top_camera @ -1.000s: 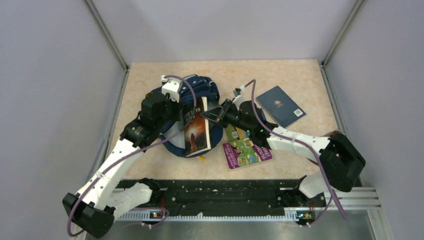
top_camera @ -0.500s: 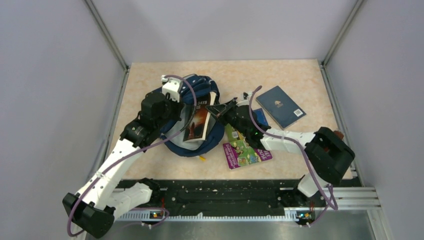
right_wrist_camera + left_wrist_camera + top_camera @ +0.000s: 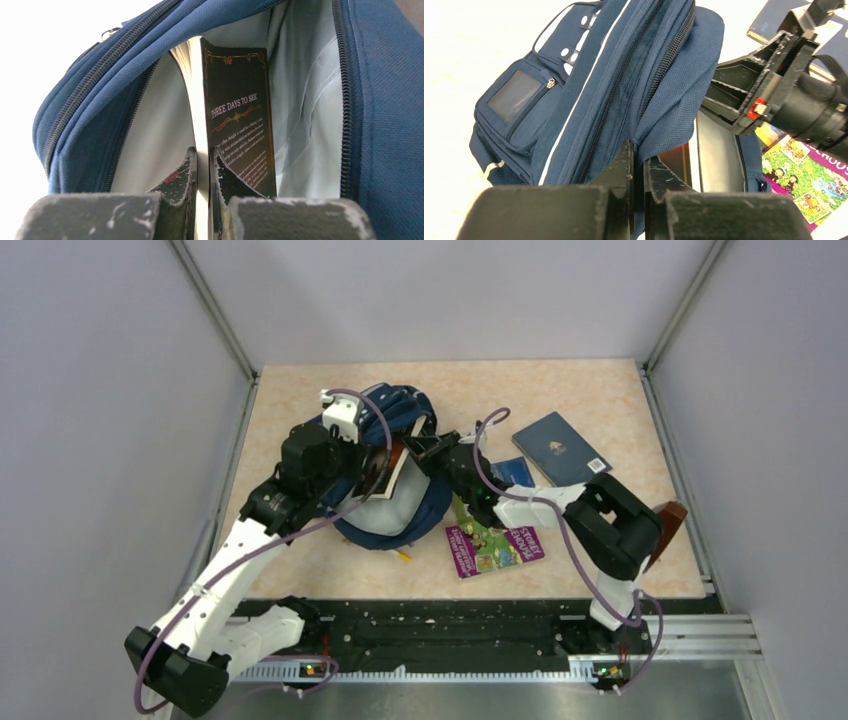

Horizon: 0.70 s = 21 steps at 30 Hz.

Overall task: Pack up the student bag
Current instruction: Place the book in the student bag.

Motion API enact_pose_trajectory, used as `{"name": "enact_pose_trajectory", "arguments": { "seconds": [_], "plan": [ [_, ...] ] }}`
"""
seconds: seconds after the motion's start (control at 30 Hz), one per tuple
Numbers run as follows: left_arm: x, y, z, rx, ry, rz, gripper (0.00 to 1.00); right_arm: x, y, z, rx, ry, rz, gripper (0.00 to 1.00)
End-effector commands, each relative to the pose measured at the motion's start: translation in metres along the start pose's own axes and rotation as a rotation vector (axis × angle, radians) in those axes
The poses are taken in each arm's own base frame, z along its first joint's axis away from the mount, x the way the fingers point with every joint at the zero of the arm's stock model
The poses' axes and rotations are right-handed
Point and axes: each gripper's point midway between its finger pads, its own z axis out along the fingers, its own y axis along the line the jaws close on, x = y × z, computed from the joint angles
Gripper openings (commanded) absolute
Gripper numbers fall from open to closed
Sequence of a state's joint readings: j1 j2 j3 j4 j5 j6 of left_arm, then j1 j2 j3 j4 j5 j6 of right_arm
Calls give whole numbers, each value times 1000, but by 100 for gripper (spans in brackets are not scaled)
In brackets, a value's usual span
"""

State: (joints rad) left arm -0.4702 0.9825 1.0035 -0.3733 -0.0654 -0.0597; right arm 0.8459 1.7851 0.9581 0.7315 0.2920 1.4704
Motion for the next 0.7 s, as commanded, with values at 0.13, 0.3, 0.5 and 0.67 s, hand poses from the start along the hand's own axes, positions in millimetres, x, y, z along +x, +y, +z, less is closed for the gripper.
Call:
{"name": "enact_pose_trajectory", "arguments": {
  "seconds": [0.13,0.3,0.5,0.67],
  "plan": [
    [-66,-7,-25,33,-245,-47,0,-37,70,32,-247,-148,131,0],
    [-67,-13,-24,66,-242,-61,0,-44,67,46,-261,-193,90,0],
    [-68,-15,-25,76,-244,-65,0,-43,51,68,-211,-228,53,0],
    [-67,-16,-24,80,-242,-64,0,-34,30,83,-124,-270,-49,0]
  ]
}}
